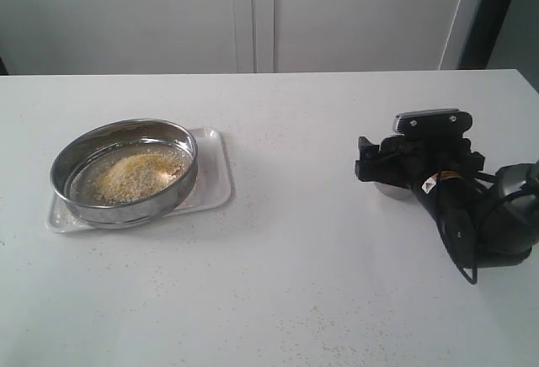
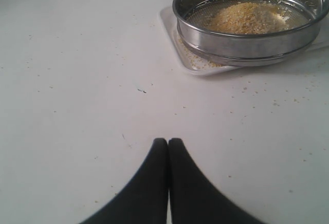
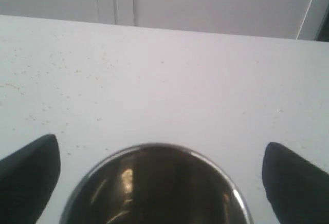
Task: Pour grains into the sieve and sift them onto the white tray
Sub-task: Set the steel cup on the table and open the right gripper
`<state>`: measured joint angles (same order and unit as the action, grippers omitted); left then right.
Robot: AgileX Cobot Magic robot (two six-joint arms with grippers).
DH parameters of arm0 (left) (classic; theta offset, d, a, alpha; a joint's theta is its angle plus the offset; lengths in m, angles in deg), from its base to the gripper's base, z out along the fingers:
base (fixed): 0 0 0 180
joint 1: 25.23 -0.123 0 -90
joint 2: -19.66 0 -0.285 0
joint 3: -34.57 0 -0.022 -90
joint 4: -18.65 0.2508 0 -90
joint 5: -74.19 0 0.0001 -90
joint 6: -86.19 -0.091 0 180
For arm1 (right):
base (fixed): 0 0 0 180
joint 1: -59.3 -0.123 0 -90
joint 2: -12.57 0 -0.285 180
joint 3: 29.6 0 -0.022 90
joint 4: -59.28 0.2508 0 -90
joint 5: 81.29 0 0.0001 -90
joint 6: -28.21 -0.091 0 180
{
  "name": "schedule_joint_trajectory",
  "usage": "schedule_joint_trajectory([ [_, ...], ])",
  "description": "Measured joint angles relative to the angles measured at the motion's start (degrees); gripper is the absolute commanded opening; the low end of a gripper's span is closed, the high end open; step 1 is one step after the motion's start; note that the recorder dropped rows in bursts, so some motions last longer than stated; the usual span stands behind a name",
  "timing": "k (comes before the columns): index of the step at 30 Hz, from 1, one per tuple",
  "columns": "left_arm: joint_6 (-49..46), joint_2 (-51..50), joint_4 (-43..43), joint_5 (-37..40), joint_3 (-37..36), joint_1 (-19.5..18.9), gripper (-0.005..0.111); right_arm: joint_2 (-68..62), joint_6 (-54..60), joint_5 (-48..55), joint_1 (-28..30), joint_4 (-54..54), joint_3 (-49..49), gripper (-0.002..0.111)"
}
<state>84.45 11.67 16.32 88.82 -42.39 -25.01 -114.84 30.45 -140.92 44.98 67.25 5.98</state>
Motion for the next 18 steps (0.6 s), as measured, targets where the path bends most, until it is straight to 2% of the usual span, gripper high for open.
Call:
schedule_joint_trajectory([
  [14, 0.0, 0.0, 0.0, 0.0, 0.0, 0.0, 0.000, 10.3, 0.0, 6.7, 0.0, 0.0, 0.1, 0.101],
  [18, 0.0, 0.0, 0.0, 0.0, 0.0, 0.0, 0.000, 13.6, 0.0, 10.2, 0.0, 0.0, 0.1, 0.095],
])
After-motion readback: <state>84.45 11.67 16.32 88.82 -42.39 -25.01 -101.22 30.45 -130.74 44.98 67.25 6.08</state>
